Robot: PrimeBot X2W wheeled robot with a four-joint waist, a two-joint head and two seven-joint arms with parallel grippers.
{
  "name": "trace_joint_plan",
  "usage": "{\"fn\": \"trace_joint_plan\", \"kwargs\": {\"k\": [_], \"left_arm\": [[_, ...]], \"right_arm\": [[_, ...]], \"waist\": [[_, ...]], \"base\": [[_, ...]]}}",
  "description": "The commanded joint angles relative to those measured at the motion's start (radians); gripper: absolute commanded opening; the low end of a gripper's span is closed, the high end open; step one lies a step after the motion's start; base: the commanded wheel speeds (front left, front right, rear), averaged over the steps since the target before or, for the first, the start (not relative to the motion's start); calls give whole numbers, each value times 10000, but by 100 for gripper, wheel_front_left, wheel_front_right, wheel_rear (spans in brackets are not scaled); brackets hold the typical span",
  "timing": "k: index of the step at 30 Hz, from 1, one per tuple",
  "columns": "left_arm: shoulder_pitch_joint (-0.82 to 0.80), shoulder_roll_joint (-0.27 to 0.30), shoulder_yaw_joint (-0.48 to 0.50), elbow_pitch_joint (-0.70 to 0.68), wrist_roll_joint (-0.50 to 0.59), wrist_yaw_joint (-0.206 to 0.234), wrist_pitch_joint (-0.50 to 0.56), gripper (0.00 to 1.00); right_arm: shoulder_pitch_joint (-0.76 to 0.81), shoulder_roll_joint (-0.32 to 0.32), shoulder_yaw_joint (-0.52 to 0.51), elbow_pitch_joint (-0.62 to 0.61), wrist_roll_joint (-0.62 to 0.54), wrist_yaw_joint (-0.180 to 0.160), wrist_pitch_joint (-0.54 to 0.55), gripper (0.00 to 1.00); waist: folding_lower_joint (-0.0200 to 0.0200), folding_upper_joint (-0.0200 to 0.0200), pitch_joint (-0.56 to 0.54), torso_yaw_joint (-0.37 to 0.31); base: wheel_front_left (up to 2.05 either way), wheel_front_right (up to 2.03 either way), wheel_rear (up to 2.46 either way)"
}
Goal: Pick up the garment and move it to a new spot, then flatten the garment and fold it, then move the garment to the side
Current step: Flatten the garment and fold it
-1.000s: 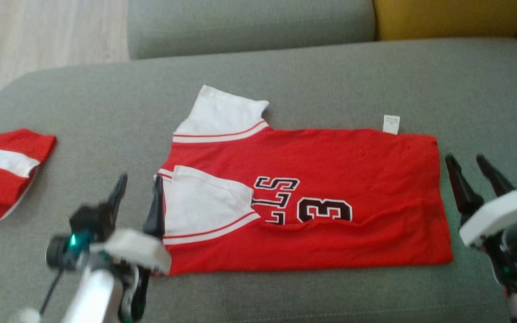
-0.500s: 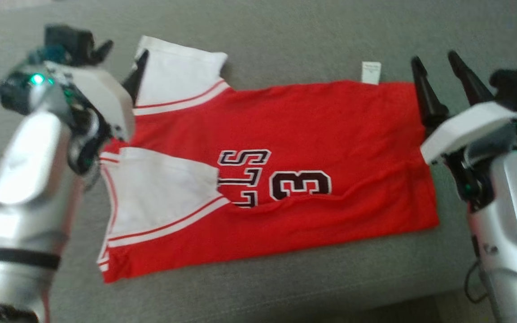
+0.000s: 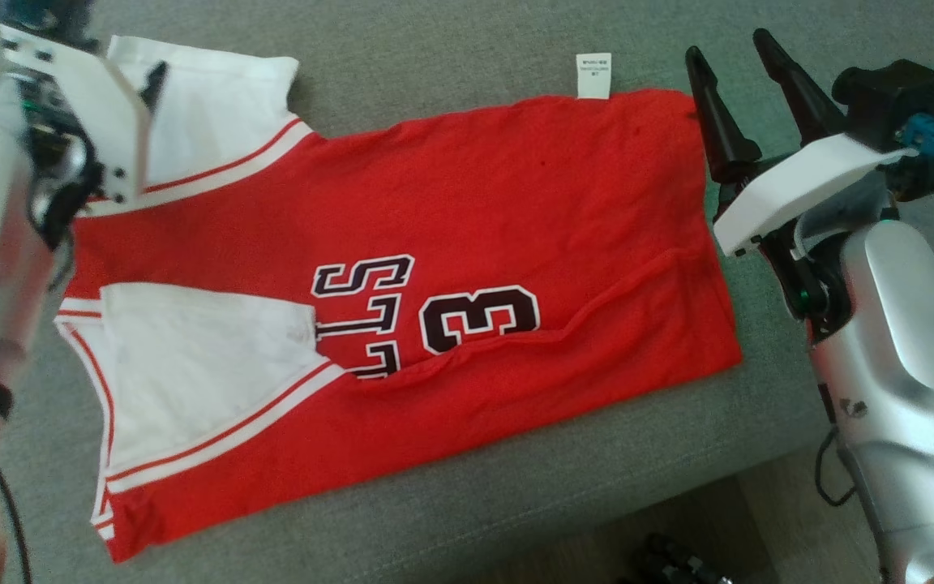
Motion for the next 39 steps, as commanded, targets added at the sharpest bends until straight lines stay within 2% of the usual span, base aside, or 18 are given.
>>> {"fn": "trace_joint_plan", "kwargs": {"k": [1,7,14,15,16,20,25,39], "left_arm": [[-728,578,235,-38,128,16,-161,100],[-1327,614,-128,1061,599,112,-562,100],[-1668,352,-450,1996,352,34,-532,98],[-1700,299,-449,2101,250,29,-500,29],[-1737,254,-457,2169,155,25,-513,0],[-1816,58,-575,2182,-244,18,-841,0],[-1800,-181,-870,1837,-622,16,-1901,0],[-1374,-491,-1298,284,-1396,14,-3598,0]], "right_arm": [[-319,51,166,-232,96,-7,-147,100],[-452,81,401,-127,233,-7,-287,100],[-576,79,513,-72,317,-7,-388,100],[-593,69,508,-57,315,-7,-390,100],[-609,55,495,-33,311,-7,-384,100],[-673,-46,341,177,388,-7,-250,100],[-886,-546,281,813,795,-7,532,100],[-1387,-2442,1240,2491,2104,-7,1805,100]], "waist": [[-1,0,114,-124],[-1,0,344,-365],[-1,0,546,-496],[-1,0,563,-493],[-1,0,574,-483],[-1,0,537,-292],[-1,0,253,305],[-1,0,-155,1875]], "base": [[0,0,0],[0,0,0],[0,0,0],[0,0,0],[0,0,0],[0,0,0],[0,0,0],[0,0,0]]}}
